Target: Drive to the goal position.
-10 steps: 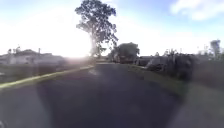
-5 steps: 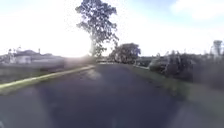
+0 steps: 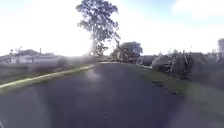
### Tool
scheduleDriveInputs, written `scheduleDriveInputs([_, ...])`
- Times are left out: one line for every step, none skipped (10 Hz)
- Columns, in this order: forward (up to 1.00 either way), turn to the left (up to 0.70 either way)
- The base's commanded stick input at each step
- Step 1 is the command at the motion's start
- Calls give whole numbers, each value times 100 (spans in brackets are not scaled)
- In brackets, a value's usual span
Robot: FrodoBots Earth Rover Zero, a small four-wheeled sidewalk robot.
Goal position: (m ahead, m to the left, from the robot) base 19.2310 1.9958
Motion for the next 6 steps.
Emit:
scheduleDriveInputs([100,0])
scheduleDriveInputs([100,0])
scheduleDriveInputs([100,0])
scheduleDriveInputs([100,0])
scheduleDriveInputs([100,-36])
scheduleDriveInputs([100,-38])
